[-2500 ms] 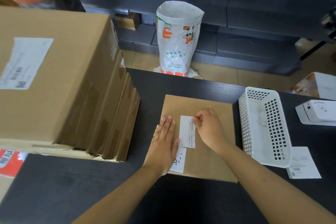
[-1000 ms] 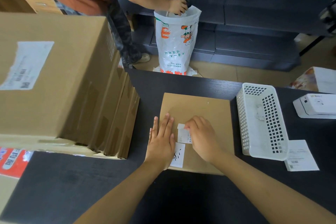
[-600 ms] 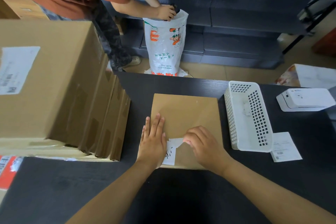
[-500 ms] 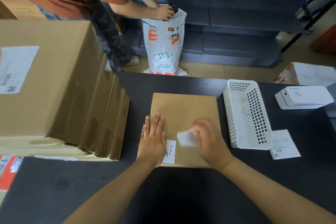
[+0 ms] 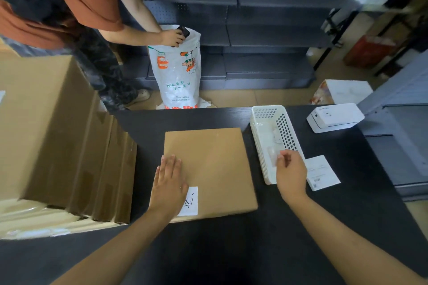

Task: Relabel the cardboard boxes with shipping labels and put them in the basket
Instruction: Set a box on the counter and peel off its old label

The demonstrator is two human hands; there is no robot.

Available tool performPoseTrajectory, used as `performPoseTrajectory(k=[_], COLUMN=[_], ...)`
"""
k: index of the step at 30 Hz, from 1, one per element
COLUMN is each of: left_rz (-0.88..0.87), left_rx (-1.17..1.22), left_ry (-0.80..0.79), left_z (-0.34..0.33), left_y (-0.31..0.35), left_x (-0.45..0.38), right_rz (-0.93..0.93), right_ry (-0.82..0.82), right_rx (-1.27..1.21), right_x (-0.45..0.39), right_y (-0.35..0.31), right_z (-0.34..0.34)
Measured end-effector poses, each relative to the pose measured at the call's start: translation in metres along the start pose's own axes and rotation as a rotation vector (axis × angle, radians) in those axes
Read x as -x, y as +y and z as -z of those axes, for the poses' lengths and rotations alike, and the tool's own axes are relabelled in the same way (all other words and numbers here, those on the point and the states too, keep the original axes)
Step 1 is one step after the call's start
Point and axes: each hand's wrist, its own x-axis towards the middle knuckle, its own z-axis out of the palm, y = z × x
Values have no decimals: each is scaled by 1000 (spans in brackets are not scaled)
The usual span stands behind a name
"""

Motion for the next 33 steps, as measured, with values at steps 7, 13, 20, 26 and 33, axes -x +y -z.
performPoseTrajectory(k=[7, 13, 20, 26, 33], left_rz=[59, 174, 305, 308, 96], left_rx=[-53, 4, 31, 19, -118], left_ry=[33, 72, 91, 76, 28], left_z=[18, 12, 8, 10, 24], left_y=[43, 75, 106, 126, 175], left_x=[-7, -1, 10, 12, -16], right_rz=[-61, 168, 457, 468, 525], right_ry=[-173, -465, -758, -736, -661], right_rx=[293, 661, 918, 750, 608], right_x=[-55, -86, -88, -95, -95], right_y=[57, 80, 93, 74, 54], right_z=[25, -15, -7, 16, 54])
